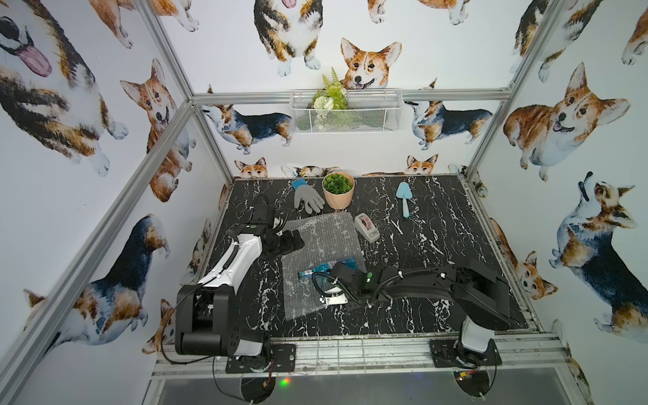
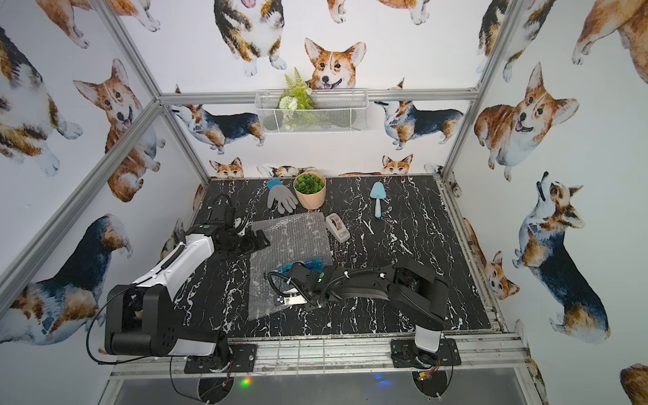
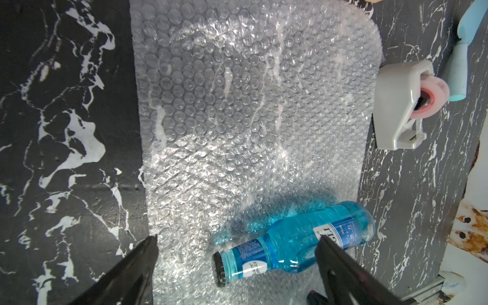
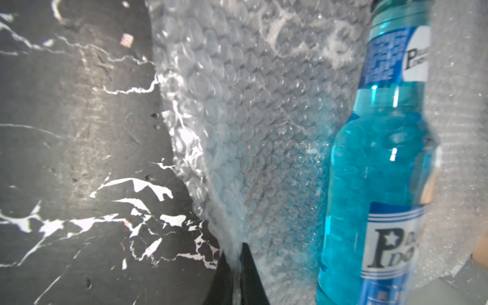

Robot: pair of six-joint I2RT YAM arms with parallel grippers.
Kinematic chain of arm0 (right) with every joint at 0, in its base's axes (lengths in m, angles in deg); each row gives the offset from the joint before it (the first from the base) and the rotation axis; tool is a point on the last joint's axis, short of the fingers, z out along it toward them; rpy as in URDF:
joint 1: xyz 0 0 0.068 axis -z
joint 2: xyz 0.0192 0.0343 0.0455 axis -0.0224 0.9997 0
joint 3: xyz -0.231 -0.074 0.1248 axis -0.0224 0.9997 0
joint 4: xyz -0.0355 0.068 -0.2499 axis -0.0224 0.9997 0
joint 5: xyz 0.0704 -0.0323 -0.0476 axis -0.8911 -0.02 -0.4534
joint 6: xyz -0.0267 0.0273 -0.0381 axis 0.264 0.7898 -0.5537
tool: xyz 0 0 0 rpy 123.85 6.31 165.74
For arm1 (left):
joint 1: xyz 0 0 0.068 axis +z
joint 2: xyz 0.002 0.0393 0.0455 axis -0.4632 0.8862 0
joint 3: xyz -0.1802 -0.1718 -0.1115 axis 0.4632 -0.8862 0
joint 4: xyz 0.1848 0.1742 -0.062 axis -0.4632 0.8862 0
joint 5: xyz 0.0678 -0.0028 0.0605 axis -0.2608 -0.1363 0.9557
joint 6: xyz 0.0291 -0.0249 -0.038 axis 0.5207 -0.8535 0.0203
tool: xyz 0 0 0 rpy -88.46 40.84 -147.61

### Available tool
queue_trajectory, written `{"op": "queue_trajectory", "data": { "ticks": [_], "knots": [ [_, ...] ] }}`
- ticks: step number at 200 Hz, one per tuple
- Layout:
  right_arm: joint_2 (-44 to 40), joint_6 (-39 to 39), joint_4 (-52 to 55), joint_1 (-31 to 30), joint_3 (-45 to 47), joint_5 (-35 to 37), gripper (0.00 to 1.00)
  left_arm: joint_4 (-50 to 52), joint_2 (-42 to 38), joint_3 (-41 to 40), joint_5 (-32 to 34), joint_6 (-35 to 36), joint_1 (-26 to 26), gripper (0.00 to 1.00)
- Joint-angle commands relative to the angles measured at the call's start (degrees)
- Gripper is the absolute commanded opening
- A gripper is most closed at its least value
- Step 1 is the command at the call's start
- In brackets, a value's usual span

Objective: Wrap wine bottles in bubble wrap
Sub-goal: Wrap the wine bottle in bubble wrap.

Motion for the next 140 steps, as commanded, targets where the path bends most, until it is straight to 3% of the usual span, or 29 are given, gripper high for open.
{"op": "queue_trajectory", "data": {
  "ticks": [1,140],
  "knots": [
    [-1.1,0.8,1.4,1.3,-2.8,0.5,0.07,1.6,-0.8,1.1,0.1,0.7,-0.1,0.96],
    [7.8,-3.8,5.4,12.2,-17.9,-4.2,0.08,9.6,-7.0,4.5,1.7,4.0,-0.2,0.96]
  ]
}}
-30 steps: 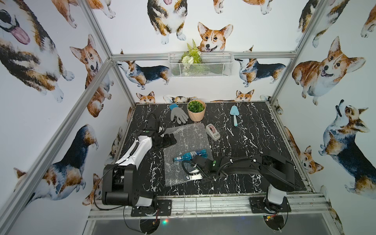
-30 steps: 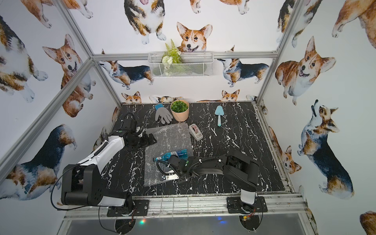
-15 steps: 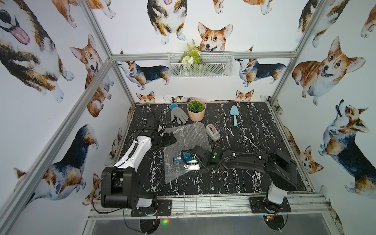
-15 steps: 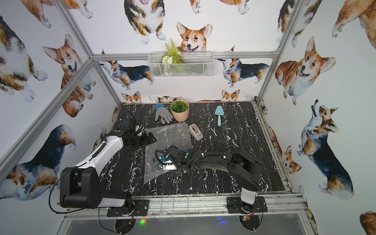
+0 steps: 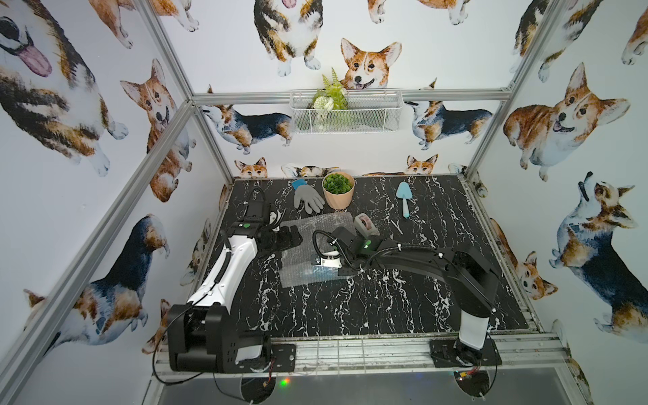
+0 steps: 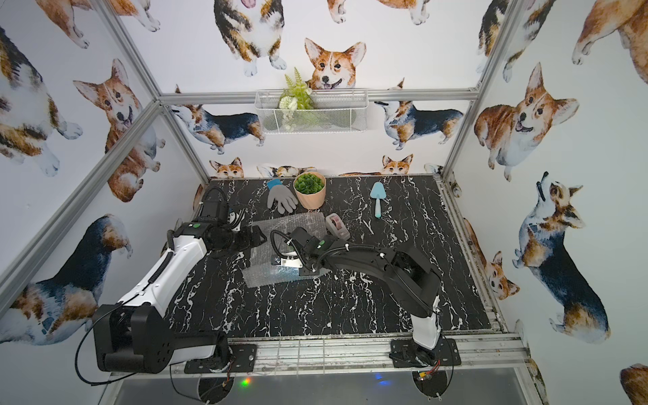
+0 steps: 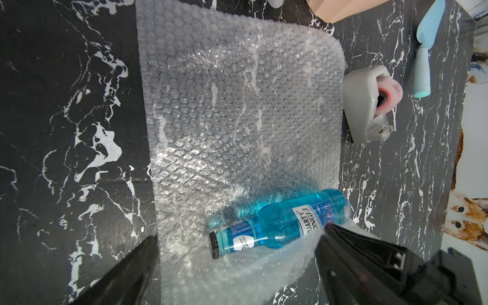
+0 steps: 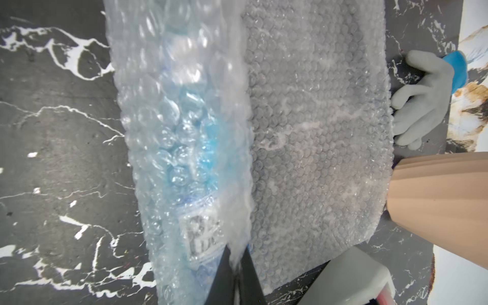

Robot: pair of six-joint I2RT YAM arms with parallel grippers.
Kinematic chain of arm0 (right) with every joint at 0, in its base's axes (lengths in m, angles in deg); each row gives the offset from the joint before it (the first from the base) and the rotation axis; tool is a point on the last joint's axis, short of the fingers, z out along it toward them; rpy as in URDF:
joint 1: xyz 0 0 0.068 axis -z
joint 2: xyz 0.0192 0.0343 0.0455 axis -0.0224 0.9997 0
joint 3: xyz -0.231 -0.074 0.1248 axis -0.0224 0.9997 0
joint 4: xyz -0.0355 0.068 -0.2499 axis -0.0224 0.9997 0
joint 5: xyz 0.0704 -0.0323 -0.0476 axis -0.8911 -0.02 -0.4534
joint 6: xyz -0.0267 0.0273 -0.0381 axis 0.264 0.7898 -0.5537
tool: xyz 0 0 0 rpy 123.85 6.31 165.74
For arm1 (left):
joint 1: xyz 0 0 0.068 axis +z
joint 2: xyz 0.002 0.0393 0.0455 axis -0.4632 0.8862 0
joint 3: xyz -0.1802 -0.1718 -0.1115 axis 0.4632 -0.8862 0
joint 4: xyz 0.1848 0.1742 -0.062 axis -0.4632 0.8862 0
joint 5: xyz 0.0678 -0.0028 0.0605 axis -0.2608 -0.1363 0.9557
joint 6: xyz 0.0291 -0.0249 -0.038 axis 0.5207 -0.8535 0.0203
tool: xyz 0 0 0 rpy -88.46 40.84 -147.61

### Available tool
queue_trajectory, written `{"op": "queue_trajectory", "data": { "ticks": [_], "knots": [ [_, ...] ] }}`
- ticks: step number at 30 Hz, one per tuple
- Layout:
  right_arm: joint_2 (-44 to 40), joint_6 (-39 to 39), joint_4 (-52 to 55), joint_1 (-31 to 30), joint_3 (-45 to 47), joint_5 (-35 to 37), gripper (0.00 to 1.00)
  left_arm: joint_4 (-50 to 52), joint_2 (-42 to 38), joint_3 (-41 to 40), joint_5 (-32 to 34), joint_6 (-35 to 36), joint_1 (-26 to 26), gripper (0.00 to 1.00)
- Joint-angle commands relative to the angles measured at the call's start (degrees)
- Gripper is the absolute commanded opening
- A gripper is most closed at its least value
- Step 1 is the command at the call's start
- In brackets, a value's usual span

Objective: Wrap wine bottles in bubble wrap
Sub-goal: Wrap the wine bottle in bubble wrap.

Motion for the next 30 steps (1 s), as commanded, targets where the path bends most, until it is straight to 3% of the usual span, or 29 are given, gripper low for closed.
{"op": "queue_trajectory", "data": {
  "ticks": [1,11,20,23,30],
  "knots": [
    [2.0,-1.7,2.5,1.8,-2.9,-3.0,0.08,3.5,-1.5,0.5,0.9,1.4,-0.1,0.96],
    [7.4,-2.3,7.5,5.6,-8.4,-11.0,0.1,6.3,-5.3,-0.6,1.8,0.8,-0.1,0.95],
    [8.5,-2.6,6.0,6.3,-8.8,-13.9,0.15,3.2,-8.0,-7.0,-6.9,-3.6,-1.2,0.87],
    [8.5,-2.6,4.4,6.6,-7.8,-14.8,0.18,-1.1,-8.4,-9.9,-8.9,-9.8,-1.4,0.87],
    [8.3,-2.4,2.4,7.3,-6.4,-16.3,0.18,-4.0,-5.7,-11.3,-1.7,-8.9,-9.3,0.83]
  ]
}}
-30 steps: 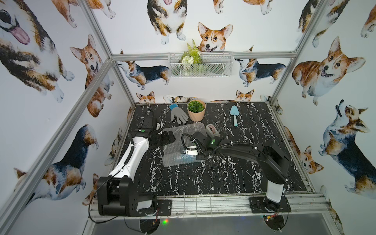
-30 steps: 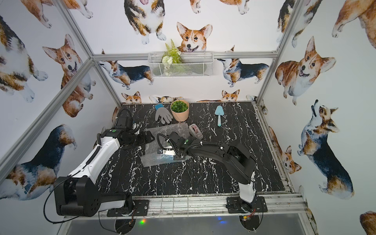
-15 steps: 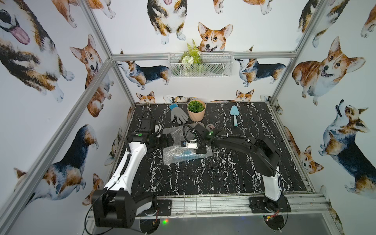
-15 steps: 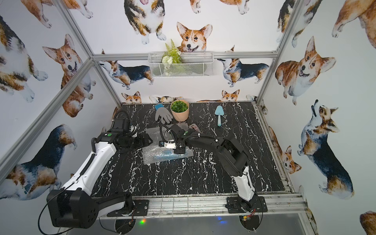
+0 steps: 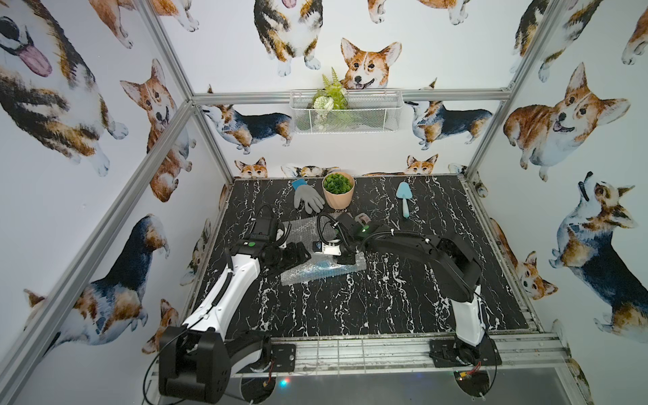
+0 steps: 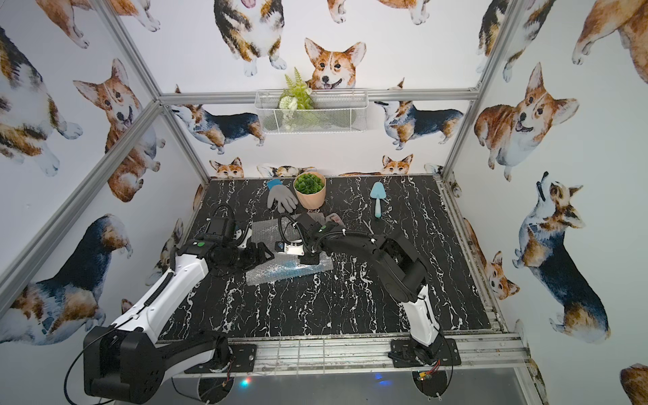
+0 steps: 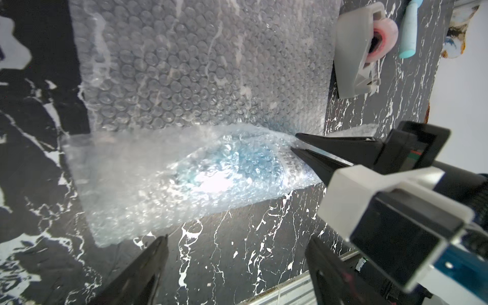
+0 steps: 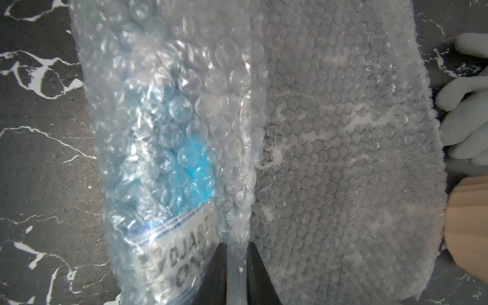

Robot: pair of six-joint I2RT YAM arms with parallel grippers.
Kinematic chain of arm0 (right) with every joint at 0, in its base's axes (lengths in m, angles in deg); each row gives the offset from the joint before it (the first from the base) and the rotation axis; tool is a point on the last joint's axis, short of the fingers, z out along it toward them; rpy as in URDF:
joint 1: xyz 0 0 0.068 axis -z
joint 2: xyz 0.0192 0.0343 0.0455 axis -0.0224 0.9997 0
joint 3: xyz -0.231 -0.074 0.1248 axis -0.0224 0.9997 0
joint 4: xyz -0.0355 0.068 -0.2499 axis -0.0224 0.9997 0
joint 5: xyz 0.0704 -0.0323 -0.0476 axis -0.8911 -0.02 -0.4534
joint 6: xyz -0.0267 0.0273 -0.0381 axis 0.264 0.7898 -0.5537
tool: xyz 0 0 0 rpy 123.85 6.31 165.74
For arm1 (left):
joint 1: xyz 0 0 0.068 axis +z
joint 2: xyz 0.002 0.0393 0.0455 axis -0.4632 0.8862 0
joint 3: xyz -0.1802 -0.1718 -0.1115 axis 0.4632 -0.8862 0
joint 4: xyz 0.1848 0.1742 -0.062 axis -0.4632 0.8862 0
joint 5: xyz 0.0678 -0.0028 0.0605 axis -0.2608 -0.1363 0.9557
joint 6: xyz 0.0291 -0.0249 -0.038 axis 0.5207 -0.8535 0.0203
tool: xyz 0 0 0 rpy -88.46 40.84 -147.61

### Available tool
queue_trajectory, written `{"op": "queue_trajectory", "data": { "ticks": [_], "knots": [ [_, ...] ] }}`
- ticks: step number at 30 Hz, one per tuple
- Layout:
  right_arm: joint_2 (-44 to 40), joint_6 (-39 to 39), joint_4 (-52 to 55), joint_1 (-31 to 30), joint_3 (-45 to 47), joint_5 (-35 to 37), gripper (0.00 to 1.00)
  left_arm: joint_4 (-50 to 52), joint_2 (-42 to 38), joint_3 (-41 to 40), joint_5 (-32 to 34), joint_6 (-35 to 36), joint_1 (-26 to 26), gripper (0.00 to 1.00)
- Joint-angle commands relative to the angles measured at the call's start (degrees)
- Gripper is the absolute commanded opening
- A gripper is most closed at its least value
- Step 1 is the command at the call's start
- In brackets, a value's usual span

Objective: Wrap wine bottles in bubble wrap
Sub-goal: Wrap the wine bottle in bubble wrap.

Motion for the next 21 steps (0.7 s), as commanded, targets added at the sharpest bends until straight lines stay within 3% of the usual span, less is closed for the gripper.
{"op": "queue_trajectory", "data": {
  "ticks": [1,7,12,14,17,21],
  "knots": [
    [0.3,-0.9,1.1,0.4,0.5,-3.5,0.18,-2.1,2.2,-0.5,4.1,0.5,-4.5,0.83],
    [-0.3,-0.4,-1.7,1.4,2.4,-5.7,0.18,-5.2,2.2,-4.5,5.9,3.2,-6.0,0.8],
    [-1.0,0.4,-4.4,2.0,4.2,-7.6,0.18,-3.3,5.1,-2.3,10.3,10.8,-6.4,0.79],
    [-1.0,0.6,-4.9,2.3,4.5,-8.0,0.18,-2.7,4.9,-1.6,9.5,17.1,-6.3,0.79],
    [-0.7,0.7,-5.2,2.5,4.4,-8.8,0.18,-8.7,1.9,-2.3,2.8,26.9,-5.6,0.8],
    [-0.5,1.1,-5.1,3.0,4.3,-9.8,0.18,-1.6,2.8,2.7,-0.1,44.1,-5.5,0.81]
  ]
}}
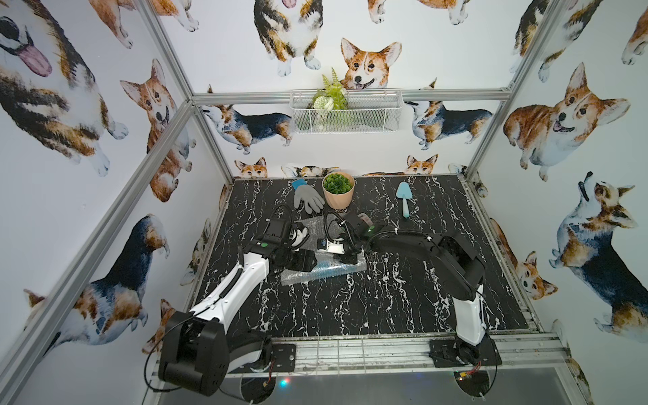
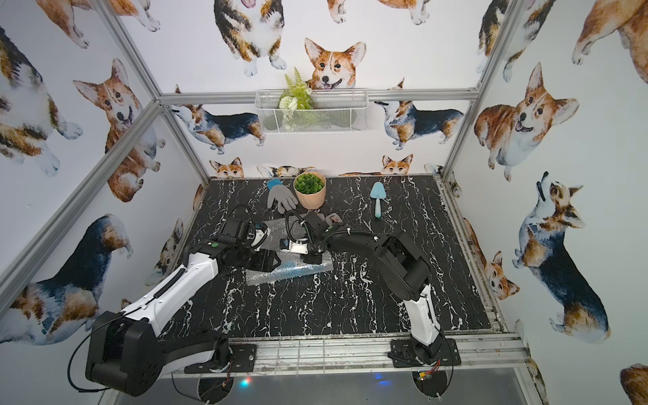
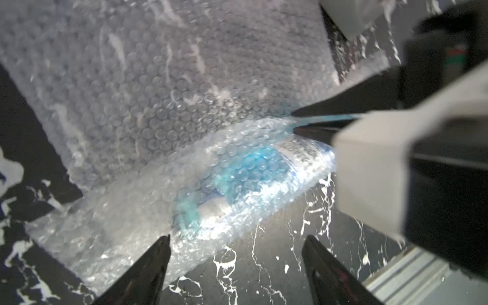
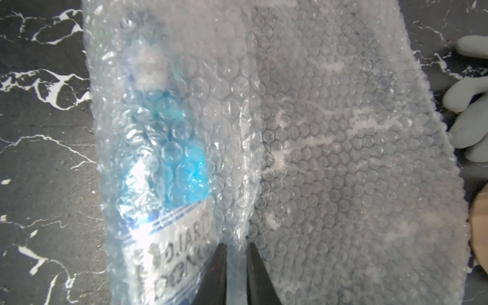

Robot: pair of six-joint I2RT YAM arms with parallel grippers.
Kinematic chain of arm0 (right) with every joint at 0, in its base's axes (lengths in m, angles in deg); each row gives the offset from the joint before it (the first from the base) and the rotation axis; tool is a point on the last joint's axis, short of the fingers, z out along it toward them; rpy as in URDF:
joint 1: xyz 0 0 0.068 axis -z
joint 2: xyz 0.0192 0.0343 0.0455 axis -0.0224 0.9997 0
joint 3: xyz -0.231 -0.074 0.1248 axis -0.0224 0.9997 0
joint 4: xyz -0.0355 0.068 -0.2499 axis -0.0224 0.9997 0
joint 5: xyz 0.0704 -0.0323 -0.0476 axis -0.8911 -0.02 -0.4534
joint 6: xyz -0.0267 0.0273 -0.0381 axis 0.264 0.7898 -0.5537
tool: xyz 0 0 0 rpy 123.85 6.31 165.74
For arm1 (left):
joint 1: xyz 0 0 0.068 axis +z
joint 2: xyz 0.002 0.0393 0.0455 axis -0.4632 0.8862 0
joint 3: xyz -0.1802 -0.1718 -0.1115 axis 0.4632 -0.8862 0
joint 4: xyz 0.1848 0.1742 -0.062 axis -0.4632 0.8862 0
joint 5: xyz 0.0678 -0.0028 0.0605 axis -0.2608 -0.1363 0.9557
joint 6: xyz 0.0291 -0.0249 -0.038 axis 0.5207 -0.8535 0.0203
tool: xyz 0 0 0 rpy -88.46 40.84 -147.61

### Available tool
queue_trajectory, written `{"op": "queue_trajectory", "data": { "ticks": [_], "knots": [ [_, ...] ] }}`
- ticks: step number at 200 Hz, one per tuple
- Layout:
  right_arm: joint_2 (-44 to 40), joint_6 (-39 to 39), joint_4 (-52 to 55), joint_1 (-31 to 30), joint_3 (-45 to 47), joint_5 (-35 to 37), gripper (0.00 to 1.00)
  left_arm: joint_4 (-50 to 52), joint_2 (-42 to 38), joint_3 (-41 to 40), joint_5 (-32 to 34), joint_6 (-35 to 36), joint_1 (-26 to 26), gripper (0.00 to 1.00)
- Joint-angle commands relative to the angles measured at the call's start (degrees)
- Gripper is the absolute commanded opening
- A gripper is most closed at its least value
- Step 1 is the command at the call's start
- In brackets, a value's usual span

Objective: Wrap wine bottles in bubble wrap
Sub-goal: Wrap the wine bottle in bubble wrap.

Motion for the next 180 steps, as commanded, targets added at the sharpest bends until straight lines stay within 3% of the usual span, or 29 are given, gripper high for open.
{"op": "queue_trajectory", "data": {
  "ticks": [1,19,50,110,144,180],
  "knots": [
    [0.4,0.7,0.9,0.4,0.1,-3.3,0.18,3.2,0.3,1.8,-4.2,24.0,-0.6,0.78],
    [1.0,0.7,1.3,0.6,-0.5,-4.0,0.18,0.6,-0.7,-2.6,-8.8,32.7,-1.6,0.78],
    [1.2,1.3,1.7,0.8,-0.7,-5.4,0.18,-5.7,-0.5,-6.2,-5.8,38.5,-1.8,0.79],
    [2.1,1.9,0.5,1.6,-0.4,-7.8,0.18,-13.3,3.0,-8.3,-5.6,40.4,-2.1,0.83],
    [2.4,2.3,0.7,1.8,-0.7,-9.2,0.18,-12.9,6.2,-8.9,-10.3,40.6,-2.1,0.79],
    [2.1,4.2,-1.2,2.2,0.6,-11.3,0.2,-10.5,8.3,-7.5,-10.6,41.5,-2.1,0.74]
  ]
}}
